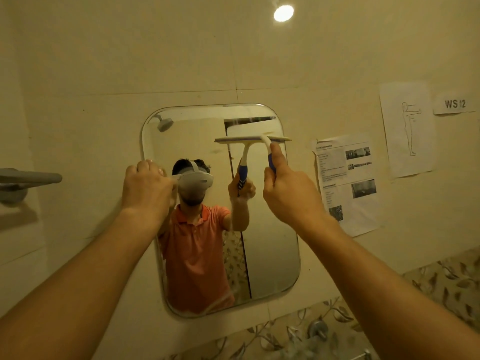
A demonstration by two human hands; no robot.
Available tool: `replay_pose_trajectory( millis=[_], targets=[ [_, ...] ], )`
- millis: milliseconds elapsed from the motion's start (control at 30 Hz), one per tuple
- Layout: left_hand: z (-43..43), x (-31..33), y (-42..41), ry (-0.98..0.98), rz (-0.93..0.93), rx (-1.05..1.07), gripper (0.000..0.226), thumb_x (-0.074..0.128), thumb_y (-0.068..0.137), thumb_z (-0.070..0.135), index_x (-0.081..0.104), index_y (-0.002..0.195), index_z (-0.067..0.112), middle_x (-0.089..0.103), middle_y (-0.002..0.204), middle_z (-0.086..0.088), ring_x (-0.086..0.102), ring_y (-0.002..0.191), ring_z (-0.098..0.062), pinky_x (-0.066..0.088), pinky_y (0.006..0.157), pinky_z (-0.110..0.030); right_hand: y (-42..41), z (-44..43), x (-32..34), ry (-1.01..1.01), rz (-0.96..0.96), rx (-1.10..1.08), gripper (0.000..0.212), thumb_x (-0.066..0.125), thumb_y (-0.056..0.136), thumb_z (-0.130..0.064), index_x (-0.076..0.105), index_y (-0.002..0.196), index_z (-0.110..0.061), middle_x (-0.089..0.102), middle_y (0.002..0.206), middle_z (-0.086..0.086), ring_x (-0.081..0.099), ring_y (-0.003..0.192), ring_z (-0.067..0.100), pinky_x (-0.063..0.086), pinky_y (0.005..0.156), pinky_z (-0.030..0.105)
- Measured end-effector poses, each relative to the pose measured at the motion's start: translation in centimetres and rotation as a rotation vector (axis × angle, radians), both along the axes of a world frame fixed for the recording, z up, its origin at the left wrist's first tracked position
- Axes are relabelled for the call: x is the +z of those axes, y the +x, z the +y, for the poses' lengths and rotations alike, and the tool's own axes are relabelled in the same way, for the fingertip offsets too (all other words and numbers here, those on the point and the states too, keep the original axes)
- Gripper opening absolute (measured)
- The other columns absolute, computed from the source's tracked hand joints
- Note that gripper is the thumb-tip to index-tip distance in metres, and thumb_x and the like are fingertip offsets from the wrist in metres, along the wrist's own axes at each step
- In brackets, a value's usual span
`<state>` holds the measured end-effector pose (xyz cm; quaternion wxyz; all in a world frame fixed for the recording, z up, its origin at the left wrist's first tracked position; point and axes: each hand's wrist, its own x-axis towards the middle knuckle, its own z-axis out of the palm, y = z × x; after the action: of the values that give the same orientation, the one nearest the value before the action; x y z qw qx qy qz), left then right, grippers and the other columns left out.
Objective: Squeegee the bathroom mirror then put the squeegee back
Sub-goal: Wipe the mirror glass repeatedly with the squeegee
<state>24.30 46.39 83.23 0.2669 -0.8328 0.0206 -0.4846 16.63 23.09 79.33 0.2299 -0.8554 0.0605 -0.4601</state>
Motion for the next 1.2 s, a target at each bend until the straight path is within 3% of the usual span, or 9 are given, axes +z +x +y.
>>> replay_pose_trajectory(
  millis=[67,167,300,367,533,733,833,933,1200],
  targets=[
    [-0.1,0.2,-0.1,-0.001,0.014,-0.001,0.035,0.064,0.090,0.046,0.065,0.117,0.024,0.055,0.120,-0.006,0.050,0.113,-0.024,0.044,0.093,-0.035,-0.5,0.0,-1.4,-0.004,0.042,-0.015,0.062,0.028,0.108,-0.044,-0.010,0.156,-0.043,0.058,0.070,0.004,0.058,0.057,0.016,0.058,0.055,0.037],
    [0.0,0.3,0.1,-0.003,0.023,-0.005,0.034,0.066,0.088,0.045,0.063,0.118,0.028,0.055,0.119,-0.006,0.050,0.111,-0.024,0.044,0.092,-0.035,-1.5,-0.6,-1.4,-0.016,0.069,0.020,0.060,0.028,0.108,-0.044,-0.005,0.158,-0.041,0.058,0.070,0.003,0.055,0.057,0.014,0.048,0.050,0.031],
    [0.0,0.4,0.8,-0.027,0.028,-0.008,0.036,0.066,0.086,0.044,0.065,0.116,0.025,0.054,0.120,-0.005,0.049,0.112,-0.023,0.043,0.093,-0.035,-2.0,-1.4,2.9,-0.023,-0.081,0.082,0.056,0.030,0.109,-0.041,0.005,0.159,-0.041,0.059,0.069,0.004,0.053,0.054,0.016,0.054,0.052,0.038],
    [0.0,0.4,1.1,-0.032,0.026,-0.015,0.036,0.066,0.086,0.044,0.065,0.116,0.025,0.054,0.120,-0.006,0.049,0.112,-0.023,0.043,0.093,-0.035,-1.4,-1.6,5.5,-0.022,-0.147,0.067,0.054,0.031,0.109,-0.039,0.009,0.159,-0.040,0.060,0.072,0.006,0.055,0.055,0.017,0.052,0.048,0.036],
    [0.3,0.1,1.3,-0.027,0.011,0.025,0.045,0.066,0.085,0.043,0.061,0.122,0.018,0.052,0.124,-0.006,0.049,0.112,-0.022,0.042,0.092,-0.034,-0.3,-1.6,9.0,-0.020,-0.101,0.036,0.053,0.032,0.109,-0.034,0.015,0.158,-0.037,0.061,0.083,0.006,0.059,0.066,0.018,0.048,0.052,0.032],
    [0.4,0.1,1.7,-0.034,0.011,0.023,0.047,0.066,0.085,0.045,0.061,0.123,0.018,0.052,0.126,-0.007,0.049,0.113,-0.024,0.042,0.094,-0.036,0.2,-0.7,8.7,0.002,-0.084,0.000,0.056,0.033,0.108,-0.033,0.009,0.159,-0.038,0.060,0.085,0.007,0.060,0.071,0.021,0.053,0.056,0.037],
    [0.5,0.0,1.8,-0.026,0.006,0.025,0.049,0.067,0.085,0.044,0.059,0.126,0.016,0.052,0.129,-0.008,0.049,0.114,-0.024,0.042,0.094,-0.035,0.7,0.0,7.4,0.018,-0.095,-0.015,0.061,0.034,0.108,-0.031,0.001,0.159,-0.040,0.058,0.077,0.006,0.057,0.062,0.018,0.046,0.049,0.033],
    [0.5,0.1,1.7,-0.025,0.007,0.012,0.046,0.066,0.086,0.043,0.061,0.124,0.017,0.052,0.127,-0.008,0.049,0.114,-0.024,0.043,0.093,-0.035,0.8,0.6,4.9,0.010,-0.078,-0.025,0.062,0.030,0.109,-0.034,-0.006,0.159,-0.039,0.057,0.070,0.006,0.056,0.055,0.017,0.050,0.048,0.034],
    [0.5,0.1,0.7,-0.042,0.003,-0.033,0.038,0.063,0.090,0.043,0.063,0.120,0.021,0.054,0.123,-0.007,0.050,0.113,-0.024,0.043,0.092,-0.035,-1.1,0.7,2.7,0.003,0.018,-0.006,0.059,0.028,0.109,-0.040,-0.003,0.159,-0.039,0.059,0.071,0.005,0.057,0.058,0.017,0.049,0.050,0.033]
  ],
)
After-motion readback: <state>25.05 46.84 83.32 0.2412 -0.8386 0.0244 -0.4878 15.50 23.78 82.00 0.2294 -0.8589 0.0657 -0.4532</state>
